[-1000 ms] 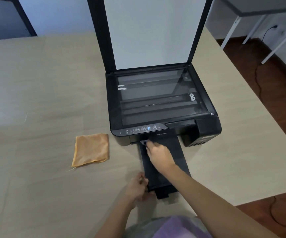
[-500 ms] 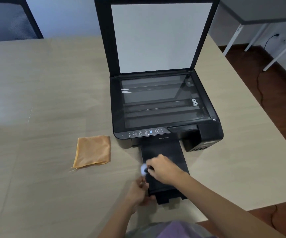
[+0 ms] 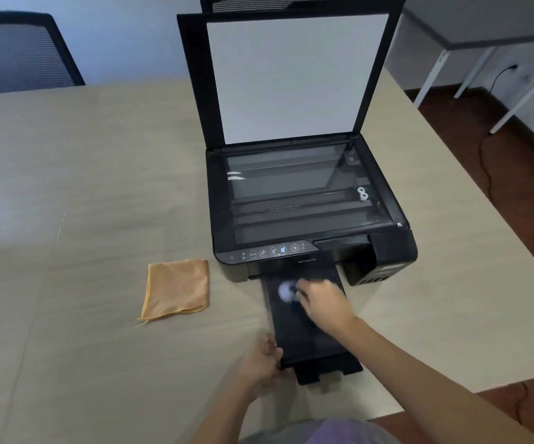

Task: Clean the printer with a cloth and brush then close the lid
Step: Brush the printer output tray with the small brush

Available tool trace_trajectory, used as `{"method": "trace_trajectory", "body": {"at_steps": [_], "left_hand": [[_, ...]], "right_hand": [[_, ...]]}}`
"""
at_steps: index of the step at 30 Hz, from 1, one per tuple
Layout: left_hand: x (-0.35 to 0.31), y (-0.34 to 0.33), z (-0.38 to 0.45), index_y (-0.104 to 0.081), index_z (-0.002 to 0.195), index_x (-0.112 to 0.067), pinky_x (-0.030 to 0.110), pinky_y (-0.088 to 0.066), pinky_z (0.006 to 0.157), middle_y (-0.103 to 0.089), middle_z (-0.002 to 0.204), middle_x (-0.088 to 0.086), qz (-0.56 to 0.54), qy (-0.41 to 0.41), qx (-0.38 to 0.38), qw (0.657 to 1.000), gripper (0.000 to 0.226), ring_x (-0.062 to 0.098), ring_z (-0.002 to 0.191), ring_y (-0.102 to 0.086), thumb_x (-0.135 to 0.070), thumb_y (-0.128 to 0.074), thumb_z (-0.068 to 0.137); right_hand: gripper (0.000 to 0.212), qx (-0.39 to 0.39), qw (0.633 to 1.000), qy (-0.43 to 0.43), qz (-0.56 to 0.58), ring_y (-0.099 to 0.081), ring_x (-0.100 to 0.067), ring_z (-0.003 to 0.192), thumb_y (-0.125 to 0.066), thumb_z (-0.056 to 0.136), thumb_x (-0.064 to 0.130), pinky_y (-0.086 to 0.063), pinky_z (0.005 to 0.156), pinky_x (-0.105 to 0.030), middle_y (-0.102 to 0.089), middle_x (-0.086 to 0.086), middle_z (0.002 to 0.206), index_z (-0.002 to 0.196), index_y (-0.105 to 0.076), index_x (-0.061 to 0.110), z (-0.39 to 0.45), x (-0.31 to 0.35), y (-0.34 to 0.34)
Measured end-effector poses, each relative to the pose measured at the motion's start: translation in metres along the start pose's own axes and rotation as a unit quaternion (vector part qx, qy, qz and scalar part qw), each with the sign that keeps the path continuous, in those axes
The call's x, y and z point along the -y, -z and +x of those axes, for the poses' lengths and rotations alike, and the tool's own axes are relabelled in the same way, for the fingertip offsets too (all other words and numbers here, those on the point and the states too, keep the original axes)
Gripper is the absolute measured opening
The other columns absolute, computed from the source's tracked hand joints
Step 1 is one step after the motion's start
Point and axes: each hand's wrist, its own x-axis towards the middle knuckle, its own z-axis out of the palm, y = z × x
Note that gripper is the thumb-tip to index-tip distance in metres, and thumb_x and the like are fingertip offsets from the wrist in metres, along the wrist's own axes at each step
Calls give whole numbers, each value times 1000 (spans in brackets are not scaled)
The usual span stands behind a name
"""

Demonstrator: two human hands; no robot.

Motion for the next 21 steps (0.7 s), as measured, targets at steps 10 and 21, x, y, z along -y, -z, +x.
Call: {"method": "trace_trajectory", "body": {"at_steps": [10,21], "left_hand": [[-3,-2,-6,-36,84,-19,21,-44,37,-48,80,6,19,-17,-5,1000,20,15,53,-54,-3,-37,97],[-7,-3,-11,-34,78,-16,17,-48,34,-47,72,4,46,-47,-5,998,27,17,58,-52,0,-36,99]], "right_hand": [[23,-51,996,-76,23,-64,-39,96,-48,94,25,-49,77,-44,-72,-19,101,110,-61,16,-17,-35,0],[26,-91,989,-107,43,-65,-42,95,-49,96,23,-51,79,-45,-70,-25,101,113,-62,9,-7,-45,18]]}}
